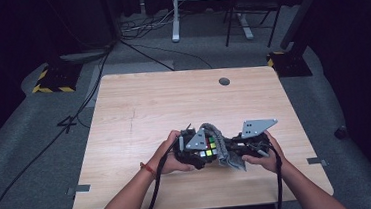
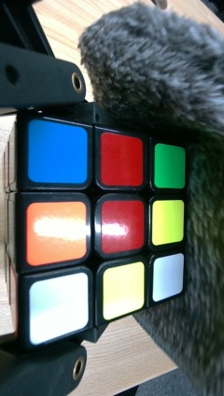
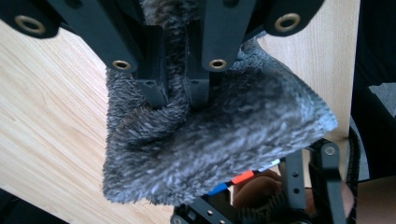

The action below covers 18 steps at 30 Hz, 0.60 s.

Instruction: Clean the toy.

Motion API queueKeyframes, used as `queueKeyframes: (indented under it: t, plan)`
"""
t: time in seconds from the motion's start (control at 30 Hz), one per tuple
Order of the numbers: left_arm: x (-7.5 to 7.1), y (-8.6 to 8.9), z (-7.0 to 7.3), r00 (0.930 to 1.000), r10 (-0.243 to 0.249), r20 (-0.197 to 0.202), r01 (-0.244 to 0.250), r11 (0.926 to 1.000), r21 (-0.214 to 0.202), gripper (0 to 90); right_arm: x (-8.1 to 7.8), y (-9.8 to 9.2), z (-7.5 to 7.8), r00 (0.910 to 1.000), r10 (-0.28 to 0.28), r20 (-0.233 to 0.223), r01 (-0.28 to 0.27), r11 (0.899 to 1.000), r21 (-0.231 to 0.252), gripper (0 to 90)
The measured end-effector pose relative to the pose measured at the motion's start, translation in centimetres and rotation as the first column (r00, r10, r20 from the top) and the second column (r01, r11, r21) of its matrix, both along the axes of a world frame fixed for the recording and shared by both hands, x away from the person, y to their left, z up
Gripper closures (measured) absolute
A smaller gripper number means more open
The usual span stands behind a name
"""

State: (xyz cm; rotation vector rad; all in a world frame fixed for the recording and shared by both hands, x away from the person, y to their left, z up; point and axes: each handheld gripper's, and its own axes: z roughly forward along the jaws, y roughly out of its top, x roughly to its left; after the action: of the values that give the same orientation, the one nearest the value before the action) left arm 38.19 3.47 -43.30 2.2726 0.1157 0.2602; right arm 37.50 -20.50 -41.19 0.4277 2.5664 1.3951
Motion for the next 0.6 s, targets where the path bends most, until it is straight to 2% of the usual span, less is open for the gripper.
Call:
queueKeyframes:
  t: [0.07,0.13,0.23,0.3,0.37,0.43,0.53,0.6]
  plan:
    - [0.0,-0.1,-0.1,0.9999,0.013,0.007,-0.013,0.9998,0.012,33.3,-0.1,-0.1,0.3,1.0,0.002,0.004,-0.003,1.0,0.009,81.7]
    - [0.0,-0.1,-0.2,1.0,0.005,0.001,-0.005,1.0,-0.003,33.4,-0.2,-0.1,0.5,1.0,0.01,0.001,-0.01,1.0,0.026,81.7]
    - [0.0,0.0,-0.1,1.0,0.004,-0.006,-0.004,0.9999,-0.012,33.5,-0.1,-0.1,0.3,1.0,0.007,0.003,-0.007,1.0,0.009,81.7]
    - [0.0,0.2,0.3,1.0,-0.004,-0.009,0.004,0.9983,-0.059,33.6,0.2,-0.2,-0.1,1.0,0.0,-0.006,0.0,1.0,-0.01,81.8]
    - [-0.1,0.4,0.7,0.9999,-0.01,-0.009,0.009,0.9964,-0.084,33.6,0.6,-0.1,-0.8,0.9995,-0.005,-0.031,0.004,0.999,-0.036,81.7]
    - [-0.2,0.4,0.8,1.0,-0.007,0.007,0.007,0.9972,-0.074,33.6,0.8,0.1,-1.4,0.9983,-0.001,-0.058,-0.002,0.999,-0.041,81.8]
    - [-0.2,0.5,0.8,0.9999,-0.01,-0.001,0.01,0.9958,-0.091,33.6,1.0,0.2,-1.7,0.9977,0.001,-0.068,-0.005,0.998,-0.07,81.7]
    - [-0.1,0.4,0.7,0.9998,-0.019,-0.001,0.019,0.9969,-0.076,33.6,1.1,0.3,-2.0,0.9969,0.0,-0.079,-0.006,0.997,-0.078,81.7]
